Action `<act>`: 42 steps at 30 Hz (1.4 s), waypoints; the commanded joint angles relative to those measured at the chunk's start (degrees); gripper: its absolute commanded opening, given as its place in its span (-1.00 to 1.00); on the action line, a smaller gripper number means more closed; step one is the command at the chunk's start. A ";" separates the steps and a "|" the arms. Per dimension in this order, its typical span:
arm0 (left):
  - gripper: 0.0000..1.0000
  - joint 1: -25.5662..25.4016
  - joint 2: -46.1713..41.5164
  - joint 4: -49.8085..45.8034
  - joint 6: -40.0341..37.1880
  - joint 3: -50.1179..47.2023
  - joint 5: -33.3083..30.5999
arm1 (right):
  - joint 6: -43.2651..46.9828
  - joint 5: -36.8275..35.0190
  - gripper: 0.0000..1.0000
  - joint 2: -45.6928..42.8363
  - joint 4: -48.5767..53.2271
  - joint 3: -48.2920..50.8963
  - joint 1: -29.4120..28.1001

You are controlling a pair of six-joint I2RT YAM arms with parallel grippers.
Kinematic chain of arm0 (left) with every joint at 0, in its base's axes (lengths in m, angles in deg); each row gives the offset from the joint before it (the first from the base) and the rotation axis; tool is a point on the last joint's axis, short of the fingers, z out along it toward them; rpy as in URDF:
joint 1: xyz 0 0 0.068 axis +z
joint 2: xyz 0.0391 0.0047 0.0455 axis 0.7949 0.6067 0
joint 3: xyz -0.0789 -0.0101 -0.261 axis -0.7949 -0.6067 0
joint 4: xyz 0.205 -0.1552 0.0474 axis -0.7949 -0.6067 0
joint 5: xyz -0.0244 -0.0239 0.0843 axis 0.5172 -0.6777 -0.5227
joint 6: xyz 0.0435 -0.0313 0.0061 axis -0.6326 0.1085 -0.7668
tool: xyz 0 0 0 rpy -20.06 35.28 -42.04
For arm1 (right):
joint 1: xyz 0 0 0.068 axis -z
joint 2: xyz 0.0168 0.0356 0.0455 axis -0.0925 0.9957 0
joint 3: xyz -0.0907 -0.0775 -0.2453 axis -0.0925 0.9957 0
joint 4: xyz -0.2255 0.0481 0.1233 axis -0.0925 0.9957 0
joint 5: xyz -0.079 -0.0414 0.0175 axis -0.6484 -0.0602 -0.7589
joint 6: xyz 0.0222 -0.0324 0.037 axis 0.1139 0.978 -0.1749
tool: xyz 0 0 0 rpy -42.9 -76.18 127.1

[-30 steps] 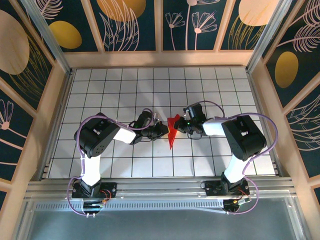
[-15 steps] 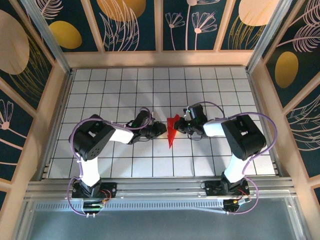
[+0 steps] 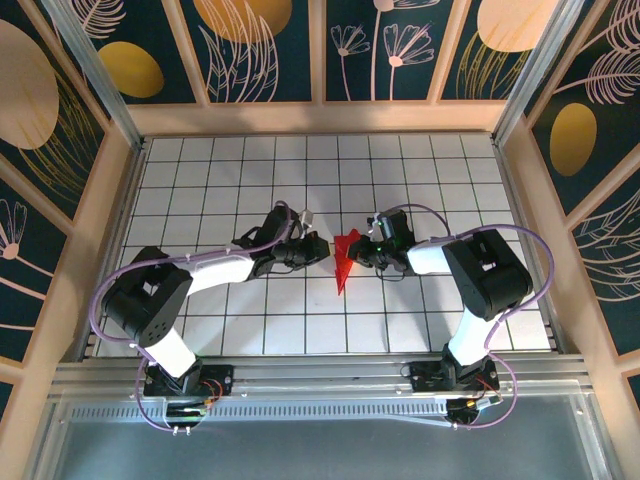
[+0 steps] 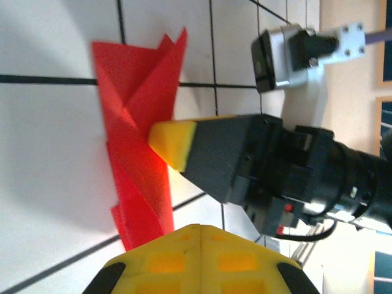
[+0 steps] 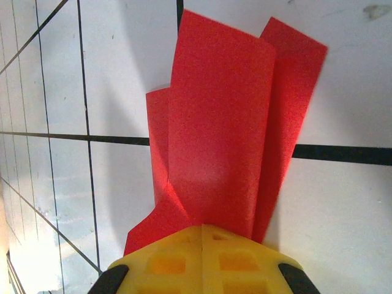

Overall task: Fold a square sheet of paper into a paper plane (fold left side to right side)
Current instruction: Fold the wing for the fifth time at the center of the table.

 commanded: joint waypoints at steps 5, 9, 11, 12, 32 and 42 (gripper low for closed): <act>-0.93 -3.84 5.72 -6.84 -1.87 6.16 6.16 | 0.70 -1.36 -1.00 2.82 5.63 2.53 -0.25; -0.93 -4.24 8.44 -7.19 -1.90 6.75 5.40 | 0.82 -1.41 -1.00 2.55 5.98 2.31 -0.36; -0.93 -4.35 9.49 -7.24 -2.15 6.77 5.64 | 0.87 -1.53 -1.00 2.55 6.20 2.26 -0.35; -0.93 -4.44 9.89 -7.20 -2.25 6.78 5.84 | 0.97 -1.54 -1.00 2.54 6.29 2.27 -0.36; -0.93 -4.97 13.52 -6.49 -3.07 4.56 5.96 | 1.52 -2.33 -1.00 2.75 7.78 1.83 -0.41; -0.93 -4.97 14.15 -6.41 -3.12 3.60 4.89 | 1.67 -2.59 -1.00 2.78 8.24 1.61 -0.50</act>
